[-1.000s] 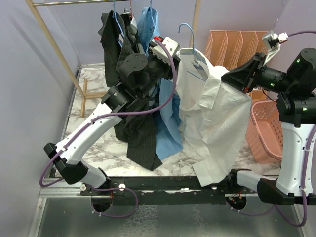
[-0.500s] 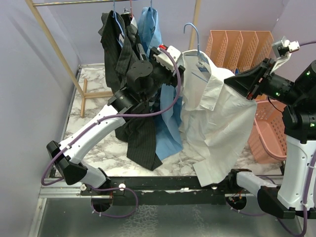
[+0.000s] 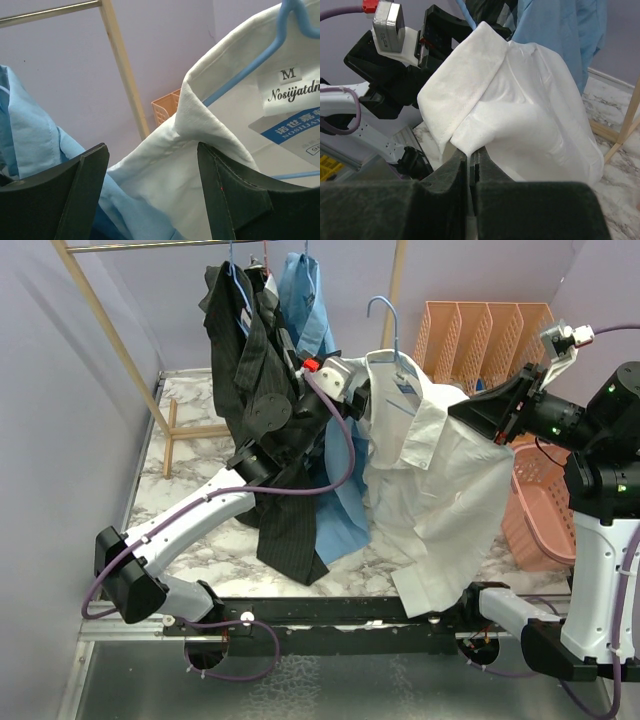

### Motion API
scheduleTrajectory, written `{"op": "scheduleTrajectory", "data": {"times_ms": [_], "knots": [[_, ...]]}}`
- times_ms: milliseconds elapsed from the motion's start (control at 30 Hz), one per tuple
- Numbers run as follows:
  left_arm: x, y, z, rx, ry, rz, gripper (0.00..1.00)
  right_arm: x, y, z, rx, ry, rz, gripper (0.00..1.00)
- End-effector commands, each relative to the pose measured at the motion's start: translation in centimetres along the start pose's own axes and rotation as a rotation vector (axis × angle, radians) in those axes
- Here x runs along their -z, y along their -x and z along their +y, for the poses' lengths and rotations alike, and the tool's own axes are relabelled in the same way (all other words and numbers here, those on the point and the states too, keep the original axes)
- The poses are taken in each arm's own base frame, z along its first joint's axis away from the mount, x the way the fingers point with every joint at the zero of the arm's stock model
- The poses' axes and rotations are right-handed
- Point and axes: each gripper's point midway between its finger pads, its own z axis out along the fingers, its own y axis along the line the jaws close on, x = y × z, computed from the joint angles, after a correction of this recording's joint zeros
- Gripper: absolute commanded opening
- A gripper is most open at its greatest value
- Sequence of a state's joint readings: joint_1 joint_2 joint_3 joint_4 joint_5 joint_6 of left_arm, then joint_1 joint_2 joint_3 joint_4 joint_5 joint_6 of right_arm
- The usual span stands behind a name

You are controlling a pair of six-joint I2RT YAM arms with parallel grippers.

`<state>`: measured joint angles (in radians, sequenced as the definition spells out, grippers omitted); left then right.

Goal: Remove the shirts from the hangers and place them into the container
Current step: Remove the shirt from the hanger.

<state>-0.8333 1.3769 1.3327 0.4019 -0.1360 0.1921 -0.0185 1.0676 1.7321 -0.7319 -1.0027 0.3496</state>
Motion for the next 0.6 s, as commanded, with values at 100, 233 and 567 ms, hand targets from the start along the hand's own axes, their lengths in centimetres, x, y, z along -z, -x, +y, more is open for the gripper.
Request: {"op": "scheduleTrajectory", "data": {"times_ms": [100, 233, 567], "knots": [[-1.4, 2.5, -1.7, 0.046, -0.076, -0.141, 0.72, 0.3, 0.9, 2.3, 0.037, 0.095, -0.015, 0.01], [-2.4, 2.7, -2.2, 0.06, -0.093, -0.16, 0.69, 0.3, 0.7, 2.5, 0.034, 0.104, -0.01, 0.01], [-3.2, 3.5, -1.4, 0.088, -0.029, -0.252, 0.21, 0.2, 0.4, 2.4, 0.015, 0.114, 0.004, 0.01]]}}
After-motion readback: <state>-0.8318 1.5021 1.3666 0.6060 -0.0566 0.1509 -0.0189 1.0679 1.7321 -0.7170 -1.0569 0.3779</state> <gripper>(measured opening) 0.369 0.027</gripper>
